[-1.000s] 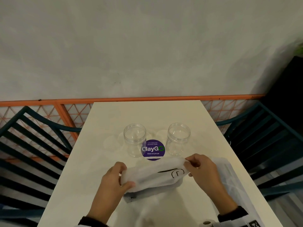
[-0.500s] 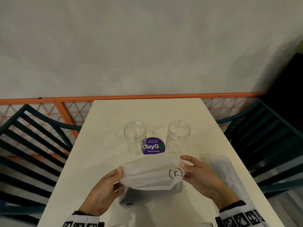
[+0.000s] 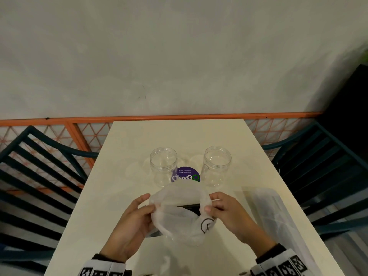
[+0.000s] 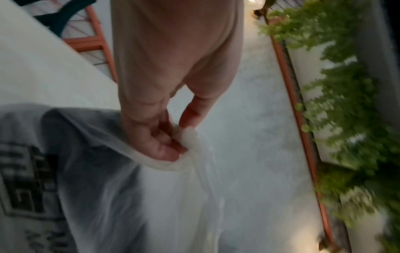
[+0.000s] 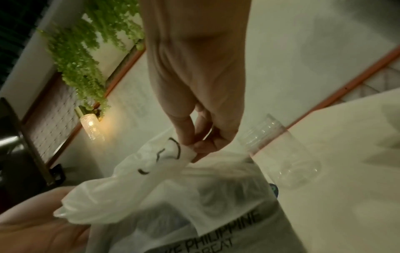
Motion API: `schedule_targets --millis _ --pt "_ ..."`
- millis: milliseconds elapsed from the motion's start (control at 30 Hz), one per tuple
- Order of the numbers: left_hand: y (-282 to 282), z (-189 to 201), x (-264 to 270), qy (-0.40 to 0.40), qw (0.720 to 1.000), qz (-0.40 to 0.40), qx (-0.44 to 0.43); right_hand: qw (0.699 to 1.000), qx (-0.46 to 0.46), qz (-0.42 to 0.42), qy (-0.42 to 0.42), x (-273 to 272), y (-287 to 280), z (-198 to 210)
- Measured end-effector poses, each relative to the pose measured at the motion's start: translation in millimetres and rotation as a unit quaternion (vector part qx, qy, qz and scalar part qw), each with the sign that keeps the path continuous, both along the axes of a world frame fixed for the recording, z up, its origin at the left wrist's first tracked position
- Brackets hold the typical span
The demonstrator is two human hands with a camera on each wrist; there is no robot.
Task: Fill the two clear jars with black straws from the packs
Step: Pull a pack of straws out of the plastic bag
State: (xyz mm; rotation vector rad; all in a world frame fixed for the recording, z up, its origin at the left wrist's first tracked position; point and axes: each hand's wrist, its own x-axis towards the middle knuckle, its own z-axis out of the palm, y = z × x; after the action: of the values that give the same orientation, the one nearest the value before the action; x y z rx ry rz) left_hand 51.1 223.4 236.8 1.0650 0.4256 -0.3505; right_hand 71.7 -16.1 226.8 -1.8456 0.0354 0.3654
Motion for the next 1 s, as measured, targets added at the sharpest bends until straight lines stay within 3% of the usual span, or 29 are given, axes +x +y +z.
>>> schedule_targets --millis 100,233,333,433,567,633,700,767,900,933,1000 --pt "4 -2 -2 0.004 0.998 -0.035 -0.046 0.977 0.169 -0.081 0.104 2 -6 -1" --pt "8 -10 -7 0.016 0.993 -0.033 -0.114 0.883 0.377 -0.157 0.233 12 -25 2" --pt "7 3 -13 -0.003 0.987 -0.011 -0.158 0.846 0.441 -0.156 0.254 14 -29 2" --pt "3 9 -16 -0.023 0.998 -0.027 -0.054 0.847 0.439 -0.153 0.257 12 -23 3" --pt "-2 1 -10 -0.005 0.995 0.029 0.099 0.892 0.378 -0.055 0.241 4 -13 14" --pt "-9 -3 -6 -0.011 0.98 0.053 0.189 0.947 0.246 -0.007 0.205 3 -11 15" --pt "-14 -9 -4 -0.051 0.952 0.068 0.295 0.992 0.057 -0.024 0.109 4 -9 11" --pt "-12 -14 -3 -0.096 0.915 0.077 0.385 0.995 -0.065 -0.073 0.006 8 -11 9" --pt "-1 -25 -10 -0.106 0.843 0.051 0.525 0.974 -0.165 -0.128 -0.084 6 -17 8" --pt "0 -26 -12 -0.082 0.836 0.025 0.542 0.974 -0.164 -0.13 -0.082 4 -17 8" --pt "0 -29 -14 -0.031 0.86 -0.004 0.509 0.98 -0.144 -0.126 -0.061 -1 -14 8"
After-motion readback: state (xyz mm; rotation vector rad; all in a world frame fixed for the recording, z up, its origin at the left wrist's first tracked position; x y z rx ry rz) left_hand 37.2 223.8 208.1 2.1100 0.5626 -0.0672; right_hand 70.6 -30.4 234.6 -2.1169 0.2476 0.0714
